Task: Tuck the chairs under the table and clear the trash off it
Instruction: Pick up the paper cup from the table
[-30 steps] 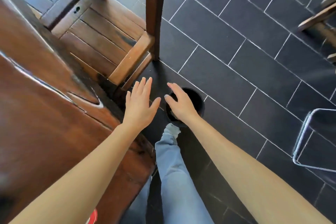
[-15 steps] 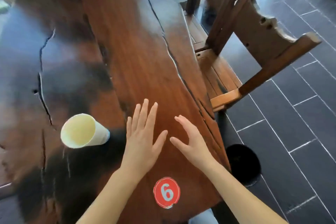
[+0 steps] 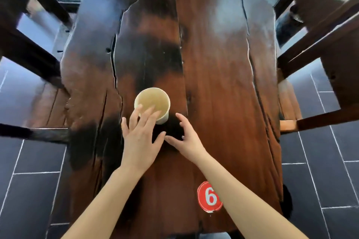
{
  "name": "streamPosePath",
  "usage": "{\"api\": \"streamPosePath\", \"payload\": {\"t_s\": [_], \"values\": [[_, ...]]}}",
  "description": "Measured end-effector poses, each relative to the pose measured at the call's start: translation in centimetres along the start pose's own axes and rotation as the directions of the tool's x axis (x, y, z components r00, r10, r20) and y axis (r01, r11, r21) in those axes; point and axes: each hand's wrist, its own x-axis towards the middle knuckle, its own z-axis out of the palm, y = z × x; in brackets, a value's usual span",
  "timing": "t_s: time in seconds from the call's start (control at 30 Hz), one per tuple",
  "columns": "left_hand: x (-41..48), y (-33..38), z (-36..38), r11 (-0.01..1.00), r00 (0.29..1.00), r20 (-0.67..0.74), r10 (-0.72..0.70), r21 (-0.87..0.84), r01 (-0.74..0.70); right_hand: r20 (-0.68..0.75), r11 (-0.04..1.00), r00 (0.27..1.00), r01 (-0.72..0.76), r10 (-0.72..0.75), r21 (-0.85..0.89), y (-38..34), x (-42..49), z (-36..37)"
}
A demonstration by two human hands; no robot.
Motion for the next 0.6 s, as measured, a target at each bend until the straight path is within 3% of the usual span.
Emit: {"api": "streamPosePath", "payload": {"t_s": [0.2, 0.4, 0.5, 0.6], "values": [[-1.0, -1.6, 1.1, 0.998, 0.993, -0.122, -0.007, -0.064, -0.001, -0.039, 0.998, 0.998, -0.050, 0.052, 0.049, 2.4, -1.5, 1.0], [-1.6, 1.5, 2.0, 0.941, 0.989, -0.147, 0.007, -0.333, -0.056, -0.161, 0.979, 0.984, -0.045, 0.078, 0.197, 4.4, -2.4, -1.1], [-1.8, 4.3, 2.8, 0.924, 0.986, -0.158, 0.053, -0.366, -0.109, -0.270, 0.953, 0.959, 0.002, 0.083, 0.302, 5.1, -3.6, -2.8], [-1.8, 7.6, 4.2, 0.880, 0.985, -0.134, 0.104, -0.449, -0.154, -0.444, 0.938, 0.891, 0.071, 0.093, 0.340, 6.4, -5.1, -5.0]]}}
